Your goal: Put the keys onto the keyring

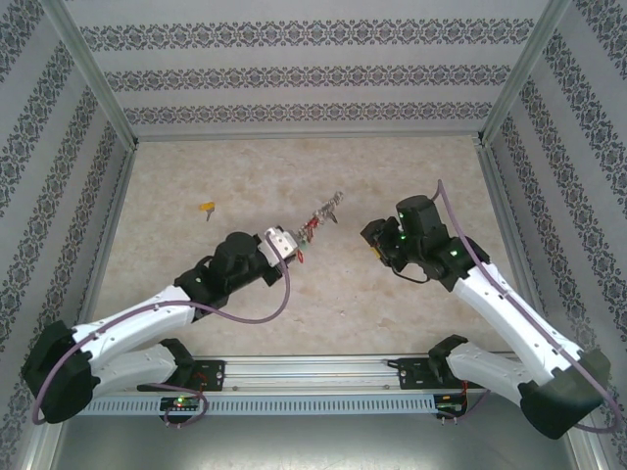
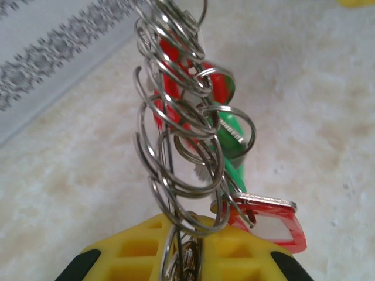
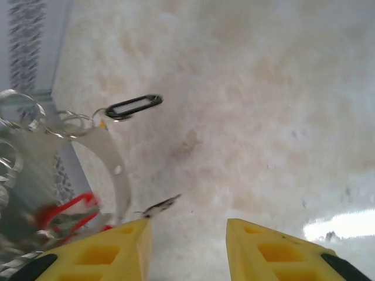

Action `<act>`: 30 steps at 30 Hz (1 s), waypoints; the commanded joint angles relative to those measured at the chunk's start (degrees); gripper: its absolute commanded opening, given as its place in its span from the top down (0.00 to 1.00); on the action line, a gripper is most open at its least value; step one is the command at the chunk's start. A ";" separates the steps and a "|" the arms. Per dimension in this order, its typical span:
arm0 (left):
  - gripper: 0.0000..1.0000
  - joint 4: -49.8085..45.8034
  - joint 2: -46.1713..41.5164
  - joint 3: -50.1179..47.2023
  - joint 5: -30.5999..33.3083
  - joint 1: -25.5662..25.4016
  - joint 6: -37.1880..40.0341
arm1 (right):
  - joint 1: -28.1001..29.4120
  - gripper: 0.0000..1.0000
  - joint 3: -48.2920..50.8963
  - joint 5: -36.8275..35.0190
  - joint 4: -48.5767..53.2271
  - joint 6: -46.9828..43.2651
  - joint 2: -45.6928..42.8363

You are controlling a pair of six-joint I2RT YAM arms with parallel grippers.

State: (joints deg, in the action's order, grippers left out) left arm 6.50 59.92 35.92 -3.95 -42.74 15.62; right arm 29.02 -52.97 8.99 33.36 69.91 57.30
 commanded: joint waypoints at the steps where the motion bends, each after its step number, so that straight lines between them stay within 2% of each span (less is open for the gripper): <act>1: 1.00 -4.35 -2.26 5.10 -3.18 1.24 -0.52 | 1.31 0.63 0.48 -6.55 -6.98 -22.99 -5.14; 5: 1.00 -11.28 -1.05 10.80 -6.71 2.85 0.82 | 4.88 0.62 7.09 -8.62 -20.39 -43.10 -11.32; 7: 1.00 -13.70 -0.77 13.10 -10.07 3.78 2.05 | 5.00 0.60 9.52 -3.95 -26.30 -51.92 -11.96; 10: 1.00 -18.27 -0.12 16.81 -12.72 4.93 3.35 | 5.63 0.58 9.72 4.63 -28.21 -65.72 -10.79; 13: 1.00 -22.21 0.72 19.38 -14.57 5.46 4.92 | 6.26 0.57 11.31 7.72 -33.88 -76.04 -10.85; 14: 1.00 -22.81 0.81 19.77 -15.84 5.52 5.55 | 6.98 0.55 12.62 7.78 -36.61 -80.39 -11.12; 16: 1.00 -22.98 0.72 20.27 -18.03 5.61 6.19 | 8.21 0.45 13.87 7.09 -40.48 -85.78 -10.46; 19: 1.00 -24.12 0.90 21.14 -20.81 5.58 8.06 | 9.26 0.43 11.42 7.42 -41.25 -87.28 -7.50; 23: 1.00 -26.80 1.14 22.07 -21.54 5.60 10.11 | 9.78 0.44 10.89 8.02 -45.57 -84.41 -5.33; 25: 1.00 -27.41 1.34 22.52 -21.37 5.65 9.64 | 10.74 0.45 10.79 9.15 -46.51 -84.08 -4.51; 30: 1.00 -26.27 1.34 22.44 -21.47 5.61 7.65 | 15.24 0.43 13.27 5.73 -50.15 -83.64 -3.82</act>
State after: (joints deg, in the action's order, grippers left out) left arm -20.47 61.52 56.51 -23.38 -37.45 23.40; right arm 42.30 -40.40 15.09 -10.85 -12.49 53.65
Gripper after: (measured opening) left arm 0.129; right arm 0.567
